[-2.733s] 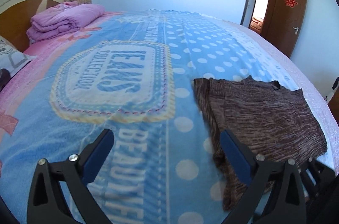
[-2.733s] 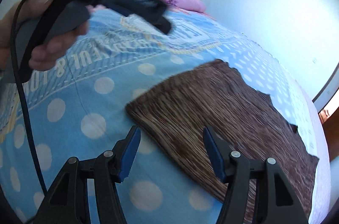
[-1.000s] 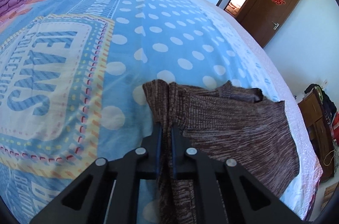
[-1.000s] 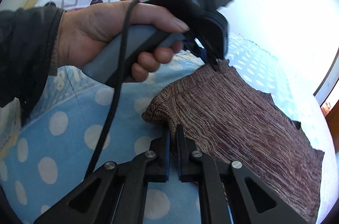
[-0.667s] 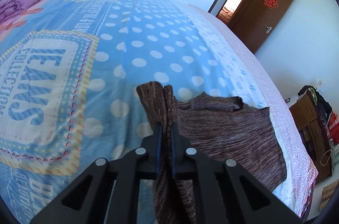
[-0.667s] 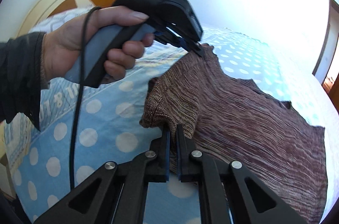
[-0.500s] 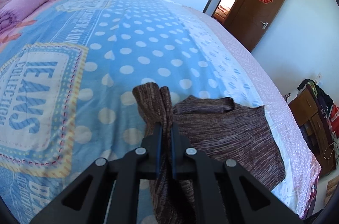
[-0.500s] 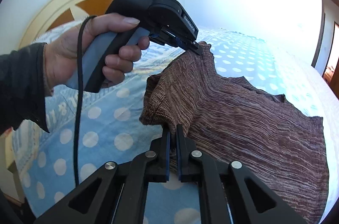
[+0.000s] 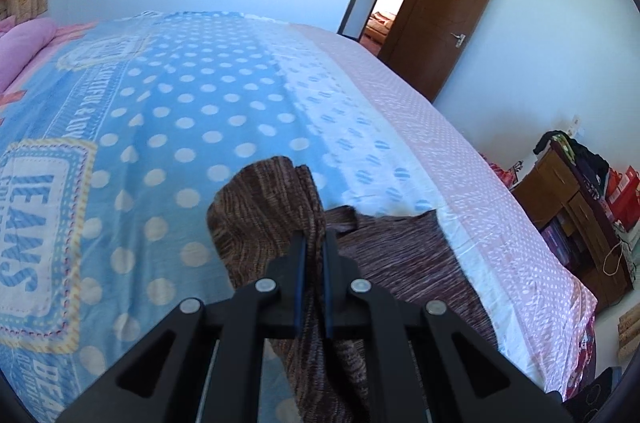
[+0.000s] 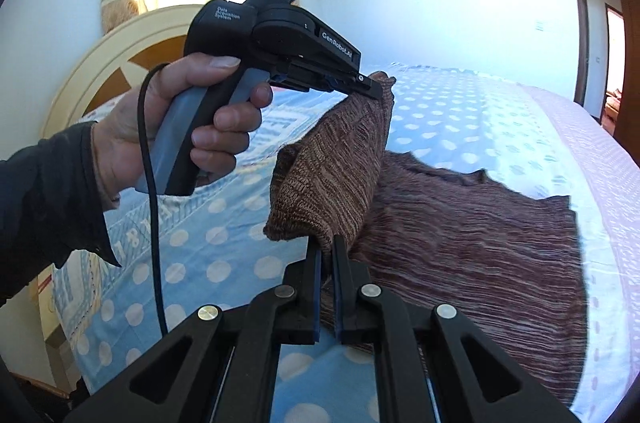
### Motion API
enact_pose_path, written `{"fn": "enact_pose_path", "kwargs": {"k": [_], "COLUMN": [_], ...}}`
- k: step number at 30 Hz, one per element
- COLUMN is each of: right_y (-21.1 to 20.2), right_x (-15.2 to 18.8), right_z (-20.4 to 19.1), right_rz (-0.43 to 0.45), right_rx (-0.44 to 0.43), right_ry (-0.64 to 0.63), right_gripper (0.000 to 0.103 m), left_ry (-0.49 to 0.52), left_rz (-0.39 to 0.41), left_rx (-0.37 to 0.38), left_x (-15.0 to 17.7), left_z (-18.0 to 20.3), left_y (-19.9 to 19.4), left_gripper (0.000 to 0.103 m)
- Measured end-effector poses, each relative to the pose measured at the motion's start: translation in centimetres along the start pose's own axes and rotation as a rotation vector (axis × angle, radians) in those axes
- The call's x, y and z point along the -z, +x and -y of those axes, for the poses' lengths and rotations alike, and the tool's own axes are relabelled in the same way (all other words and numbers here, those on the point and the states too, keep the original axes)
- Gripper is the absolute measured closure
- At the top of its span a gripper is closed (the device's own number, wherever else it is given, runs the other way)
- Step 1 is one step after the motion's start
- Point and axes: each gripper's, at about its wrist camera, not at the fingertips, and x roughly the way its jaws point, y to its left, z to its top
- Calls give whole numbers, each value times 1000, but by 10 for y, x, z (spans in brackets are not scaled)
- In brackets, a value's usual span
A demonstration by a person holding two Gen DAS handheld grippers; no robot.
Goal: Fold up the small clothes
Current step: 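Lift the held side edge with both grippers and fold it over the other half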
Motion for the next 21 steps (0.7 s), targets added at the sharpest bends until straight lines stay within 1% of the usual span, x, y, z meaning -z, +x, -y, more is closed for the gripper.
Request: {"fn": "enact_pose_path", "kwargs": {"k": [3,6,12,17,21], "right_y": [-13,-22,-50,-59,-65], "right_x": [4,11,24,34,43], "right_z": [9,16,40,65,84], "right_rz": [23,26,23,-3,-18], "right_rx": [18,35,82,106,114], "right_ry": [30,47,68,111,169], "right_gripper": [99,99,99,99,99], "left_ry": [14,32,79,112,130], "left_rz": [-3,-17,-39,-75,-101], "left_rx": [24,55,96,91,102], "left_x": [-6,-10,-9,-5,-1], "left_z": [18,38,78,103,119], "left_y": [8,18,41,67,84], "left_gripper": [95,95,95,96,95]}}
